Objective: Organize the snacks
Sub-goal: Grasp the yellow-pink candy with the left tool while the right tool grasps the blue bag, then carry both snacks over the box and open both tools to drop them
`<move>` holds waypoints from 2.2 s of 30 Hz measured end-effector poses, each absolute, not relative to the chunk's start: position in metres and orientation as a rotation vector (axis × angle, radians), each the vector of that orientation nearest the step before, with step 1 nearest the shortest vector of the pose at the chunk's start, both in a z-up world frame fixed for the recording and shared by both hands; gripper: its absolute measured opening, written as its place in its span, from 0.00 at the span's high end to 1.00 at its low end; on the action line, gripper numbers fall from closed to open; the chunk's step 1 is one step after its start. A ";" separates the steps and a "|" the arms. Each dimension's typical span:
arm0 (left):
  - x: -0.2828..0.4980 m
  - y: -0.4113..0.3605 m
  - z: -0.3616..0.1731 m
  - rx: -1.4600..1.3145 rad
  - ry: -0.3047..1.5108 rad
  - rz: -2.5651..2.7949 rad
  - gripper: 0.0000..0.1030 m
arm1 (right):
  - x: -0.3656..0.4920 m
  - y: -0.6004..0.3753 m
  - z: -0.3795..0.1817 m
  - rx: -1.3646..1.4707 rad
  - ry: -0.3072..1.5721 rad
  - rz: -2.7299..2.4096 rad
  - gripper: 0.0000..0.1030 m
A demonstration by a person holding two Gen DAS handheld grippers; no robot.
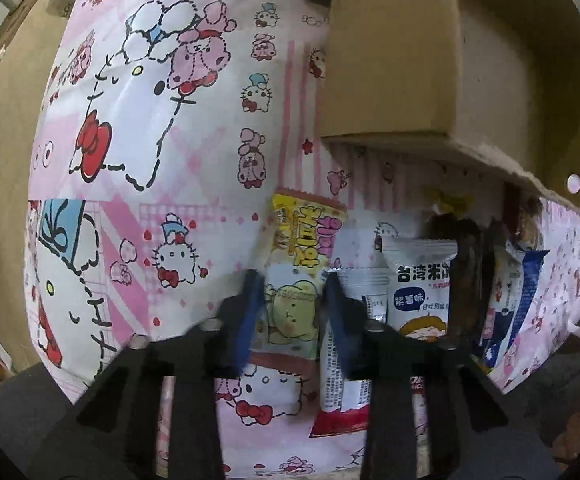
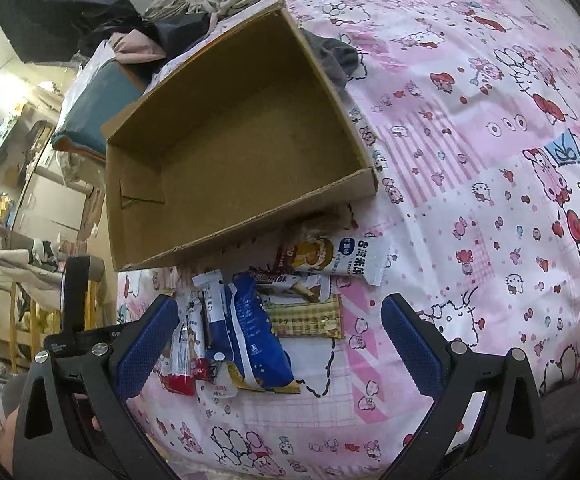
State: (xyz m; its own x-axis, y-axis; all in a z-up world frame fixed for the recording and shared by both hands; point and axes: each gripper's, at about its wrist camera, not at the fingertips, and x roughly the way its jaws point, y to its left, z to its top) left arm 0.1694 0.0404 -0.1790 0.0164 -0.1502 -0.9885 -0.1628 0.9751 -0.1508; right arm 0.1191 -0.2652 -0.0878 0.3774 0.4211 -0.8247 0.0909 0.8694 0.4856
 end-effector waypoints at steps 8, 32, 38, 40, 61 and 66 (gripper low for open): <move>0.155 0.049 -0.136 -0.245 1.465 0.010 0.78 | 0.118 -0.266 -0.088 0.504 1.192 0.229 0.00; 0.123 0.053 -0.104 -0.329 1.372 -0.020 0.78 | 0.120 -0.169 -0.152 0.178 1.482 0.390 0.71; 0.120 0.053 -0.098 -0.312 1.347 -0.018 0.78 | 0.107 -0.203 -0.117 0.305 1.423 0.404 0.72; 0.119 0.054 -0.095 -0.306 1.335 -0.010 0.78 | 0.102 -0.217 -0.103 0.379 1.384 0.421 0.72; 0.209 0.001 0.004 -0.115 1.015 -0.070 0.78 | 0.181 -0.275 -0.009 0.577 0.914 0.474 0.72; 0.238 -0.020 -0.006 -0.070 1.006 -0.089 0.78 | 0.215 -0.281 -0.015 0.574 0.923 0.438 0.72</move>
State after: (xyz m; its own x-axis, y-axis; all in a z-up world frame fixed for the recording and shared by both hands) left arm 0.2382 -0.0201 -0.0060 0.5323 -0.1070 -0.8397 0.0427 0.9941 -0.0996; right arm 0.2154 -0.2808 -0.0153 0.5355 0.5804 -0.6135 -0.1084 0.7677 0.6316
